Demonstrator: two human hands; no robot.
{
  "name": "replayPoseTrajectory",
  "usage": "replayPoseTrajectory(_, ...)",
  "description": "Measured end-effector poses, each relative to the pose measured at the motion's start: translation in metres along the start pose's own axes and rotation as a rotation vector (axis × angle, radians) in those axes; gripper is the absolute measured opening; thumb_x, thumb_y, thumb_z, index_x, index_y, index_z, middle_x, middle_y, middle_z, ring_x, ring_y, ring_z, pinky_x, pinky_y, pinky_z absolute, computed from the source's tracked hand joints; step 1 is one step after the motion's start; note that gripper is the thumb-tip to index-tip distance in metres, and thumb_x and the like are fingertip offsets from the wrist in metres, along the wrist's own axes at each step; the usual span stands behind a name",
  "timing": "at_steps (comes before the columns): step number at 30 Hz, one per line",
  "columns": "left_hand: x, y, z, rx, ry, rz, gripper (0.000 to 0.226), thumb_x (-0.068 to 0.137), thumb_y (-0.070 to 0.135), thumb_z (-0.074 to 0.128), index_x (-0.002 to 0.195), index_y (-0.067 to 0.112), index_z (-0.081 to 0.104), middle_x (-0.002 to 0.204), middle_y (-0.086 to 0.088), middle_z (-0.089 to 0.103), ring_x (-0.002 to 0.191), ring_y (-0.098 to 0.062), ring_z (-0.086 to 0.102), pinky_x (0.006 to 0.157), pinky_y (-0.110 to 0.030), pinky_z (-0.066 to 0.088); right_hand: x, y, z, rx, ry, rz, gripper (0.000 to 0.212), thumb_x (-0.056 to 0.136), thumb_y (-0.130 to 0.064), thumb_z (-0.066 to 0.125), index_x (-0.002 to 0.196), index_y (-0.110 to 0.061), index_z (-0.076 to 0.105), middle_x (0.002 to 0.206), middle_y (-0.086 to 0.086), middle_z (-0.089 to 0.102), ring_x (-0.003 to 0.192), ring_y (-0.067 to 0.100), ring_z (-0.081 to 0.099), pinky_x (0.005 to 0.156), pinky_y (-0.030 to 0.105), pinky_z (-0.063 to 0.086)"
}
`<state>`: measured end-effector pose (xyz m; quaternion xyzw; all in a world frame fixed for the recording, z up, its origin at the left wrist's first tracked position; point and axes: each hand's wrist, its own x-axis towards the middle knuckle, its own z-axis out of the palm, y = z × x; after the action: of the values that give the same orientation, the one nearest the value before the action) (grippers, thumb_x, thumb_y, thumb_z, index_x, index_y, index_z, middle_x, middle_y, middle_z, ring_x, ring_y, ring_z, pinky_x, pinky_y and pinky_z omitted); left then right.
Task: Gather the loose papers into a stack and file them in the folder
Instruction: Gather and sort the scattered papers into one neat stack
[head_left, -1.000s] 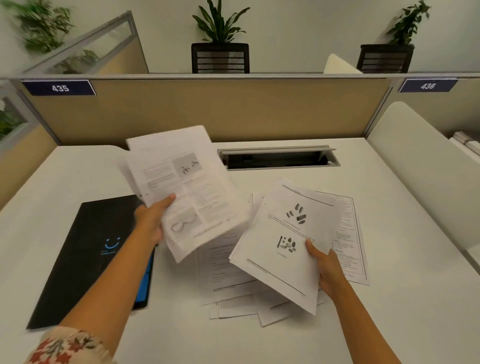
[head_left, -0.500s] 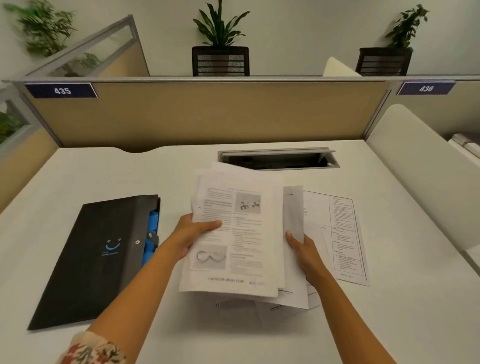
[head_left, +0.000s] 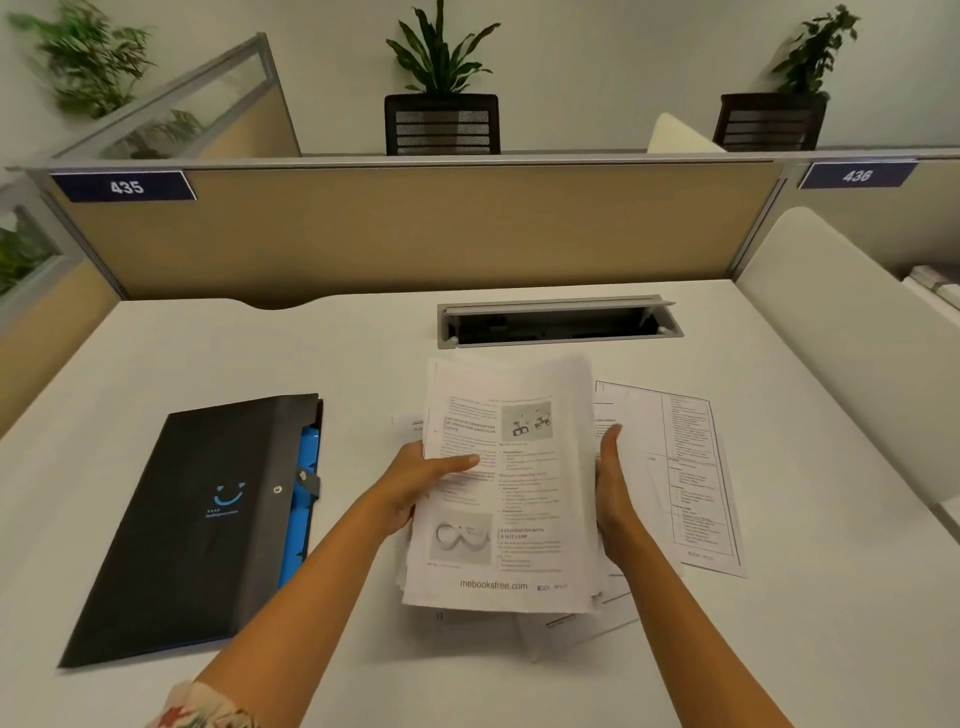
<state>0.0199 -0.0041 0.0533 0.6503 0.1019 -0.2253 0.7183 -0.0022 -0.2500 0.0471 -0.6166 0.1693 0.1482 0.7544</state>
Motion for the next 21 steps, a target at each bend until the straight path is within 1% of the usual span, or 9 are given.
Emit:
replayPoseTrajectory(2,0.000,0.002,0.008,0.025,0.064,0.052,0.045,0.072,0.023,0.088,0.115,0.020,0.072,0.108,0.002,0.077,0.097,-0.018,0.074,0.075,-0.029,0.061,-0.001,-0.009,0.007,-0.080,-0.034,-0.082,0.066,0.082,-0.081,0.041,0.126,-0.036,0.063,0.113,-0.006,0.074,0.100,0.020,0.073,0.080,0.040,0.061)
replayPoseTrajectory(4,0.000,0.007,0.013,0.000,0.149,0.110,0.042,0.072,0.022,0.088,0.110,0.023,0.072,0.104,0.003,0.078,0.092,-0.015,0.075,0.070,-0.028,0.061,0.000,-0.016,0.011,-0.159,-0.061,-0.164,0.056,0.077,-0.063,0.069,0.121,-0.029,0.066,0.114,-0.001,0.074,0.097,0.020,0.074,0.077,0.038,0.062)
replayPoseTrajectory(5,-0.001,0.010,0.015,-0.031,0.187,0.143,0.039,0.072,0.022,0.088,0.108,0.024,0.072,0.103,0.003,0.078,0.090,-0.015,0.076,0.069,-0.027,0.061,0.001,-0.018,0.012,-0.180,-0.056,-0.214,0.048,0.076,-0.052,0.078,0.116,-0.027,0.069,0.111,0.001,0.076,0.093,0.020,0.075,0.072,0.036,0.063)
replayPoseTrajectory(7,-0.003,0.019,0.018,-0.067,0.241,0.226,0.036,0.073,0.023,0.087,0.107,0.024,0.073,0.102,0.004,0.078,0.090,-0.013,0.075,0.069,-0.026,0.061,0.001,-0.025,0.013,-0.182,-0.022,-0.329,0.031,0.081,-0.036,0.079,0.109,-0.026,0.070,0.104,-0.001,0.077,0.090,0.020,0.076,0.069,0.034,0.063)
replayPoseTrajectory(10,-0.007,0.035,0.023,-0.065,0.280,0.384,0.036,0.076,0.023,0.085,0.109,0.028,0.072,0.103,0.009,0.077,0.095,-0.010,0.073,0.075,-0.027,0.062,-0.001,-0.041,0.020,-0.149,-0.009,-0.468,0.015,0.090,-0.028,0.070,0.105,-0.028,0.072,0.098,-0.003,0.077,0.090,0.020,0.075,0.069,0.033,0.063)
replayPoseTrajectory(14,-0.018,0.056,0.031,-0.038,0.326,0.533,0.032,0.076,0.023,0.084,0.100,0.038,0.068,0.094,0.019,0.076,0.088,-0.001,0.071,0.064,-0.020,0.060,-0.010,-0.067,0.031,-0.198,-0.037,-0.612,0.031,0.089,-0.017,0.071,0.102,-0.045,0.069,0.099,-0.015,0.075,0.094,0.010,0.072,0.068,0.027,0.062)
replayPoseTrajectory(17,-0.026,0.063,0.028,-0.020,0.365,0.615,0.033,0.070,0.036,0.081,0.099,0.036,0.067,0.094,0.014,0.074,0.089,-0.008,0.071,0.068,-0.024,0.062,-0.017,-0.078,0.031,-0.178,0.017,-0.680,0.040,0.077,-0.026,0.082,0.095,-0.058,0.067,0.096,-0.026,0.072,0.091,0.000,0.070,0.063,0.018,0.059)
replayPoseTrajectory(19,-0.031,0.065,0.025,0.003,0.361,0.662,0.035,0.069,0.040,0.079,0.100,0.033,0.066,0.097,0.005,0.072,0.091,-0.017,0.071,0.068,-0.025,0.061,-0.019,-0.080,0.028,-0.145,0.034,-0.717,0.040,0.070,-0.034,0.084,0.097,-0.058,0.067,0.097,-0.026,0.072,0.094,0.002,0.070,0.065,0.018,0.058)
replayPoseTrajectory(21,-0.033,0.068,0.024,0.043,0.336,0.695,0.035,0.070,0.040,0.078,0.101,0.027,0.067,0.098,-0.002,0.070,0.090,-0.020,0.069,0.068,-0.025,0.061,-0.020,-0.081,0.028,-0.153,0.028,-0.734,0.039,0.070,-0.033,0.084,0.101,-0.050,0.068,0.099,-0.023,0.071,0.097,0.007,0.070,0.068,0.021,0.060)
